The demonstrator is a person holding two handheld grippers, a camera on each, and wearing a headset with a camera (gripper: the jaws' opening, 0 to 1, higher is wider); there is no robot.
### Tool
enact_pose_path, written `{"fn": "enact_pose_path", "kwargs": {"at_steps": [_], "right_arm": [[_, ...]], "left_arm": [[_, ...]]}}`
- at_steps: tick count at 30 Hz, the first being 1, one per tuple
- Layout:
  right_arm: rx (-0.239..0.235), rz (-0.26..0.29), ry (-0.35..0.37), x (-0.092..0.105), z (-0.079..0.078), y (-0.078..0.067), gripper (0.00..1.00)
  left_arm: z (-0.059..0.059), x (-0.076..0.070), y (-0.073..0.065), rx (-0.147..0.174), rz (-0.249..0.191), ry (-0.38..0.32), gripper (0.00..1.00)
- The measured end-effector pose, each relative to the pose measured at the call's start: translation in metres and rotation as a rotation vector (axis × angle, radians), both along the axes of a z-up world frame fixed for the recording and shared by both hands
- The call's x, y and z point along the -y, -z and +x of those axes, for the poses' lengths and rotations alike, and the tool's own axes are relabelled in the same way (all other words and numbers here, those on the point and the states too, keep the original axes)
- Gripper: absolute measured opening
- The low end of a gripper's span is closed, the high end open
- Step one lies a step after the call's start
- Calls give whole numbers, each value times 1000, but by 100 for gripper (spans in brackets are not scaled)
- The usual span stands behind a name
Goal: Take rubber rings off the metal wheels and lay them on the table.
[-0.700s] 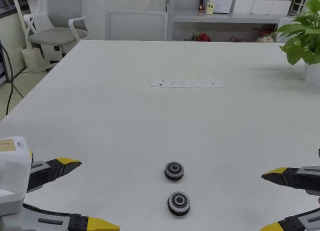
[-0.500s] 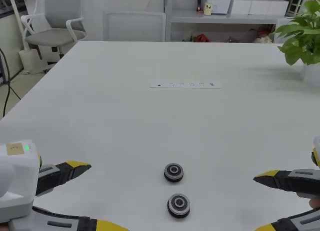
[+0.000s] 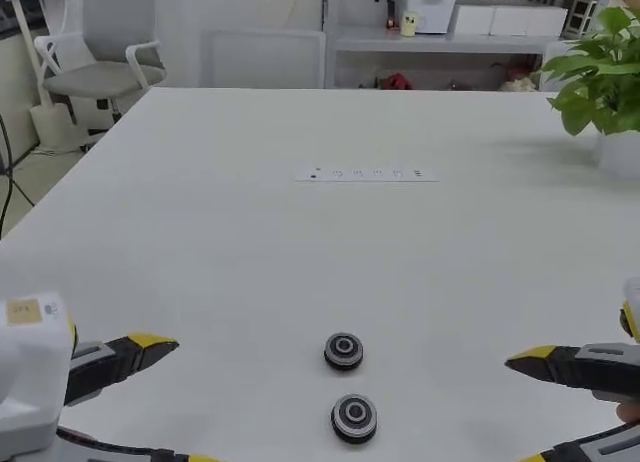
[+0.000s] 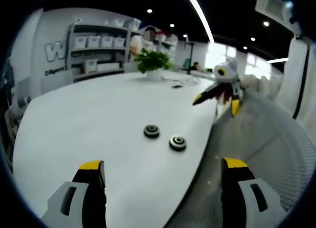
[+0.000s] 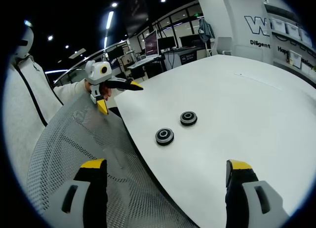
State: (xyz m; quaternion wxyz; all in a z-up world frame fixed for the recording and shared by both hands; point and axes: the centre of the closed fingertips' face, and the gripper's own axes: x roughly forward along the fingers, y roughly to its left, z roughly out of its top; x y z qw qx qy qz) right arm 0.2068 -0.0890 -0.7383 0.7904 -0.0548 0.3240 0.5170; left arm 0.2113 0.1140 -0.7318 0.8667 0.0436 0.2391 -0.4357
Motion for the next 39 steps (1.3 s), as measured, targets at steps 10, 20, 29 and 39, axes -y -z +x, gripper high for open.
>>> {"fn": "enact_pose_path", "kwargs": {"at_steps": [10,20,29,39], "right_arm": [[-6,-2,0,2,0,1,98],[-7,1,3,3,1,1,96],[-3,6,17,6,0,0,96],[-4,2,16,7,-1,-1,96]], "left_arm": [[0,-1,-2,2,-1,-8,99],[-3,-2,-5,9,-5,-13,97],[-5,-6,-6,12,-6,-23,97],[-4,-9,-8,16,-3,-30,97]]}}
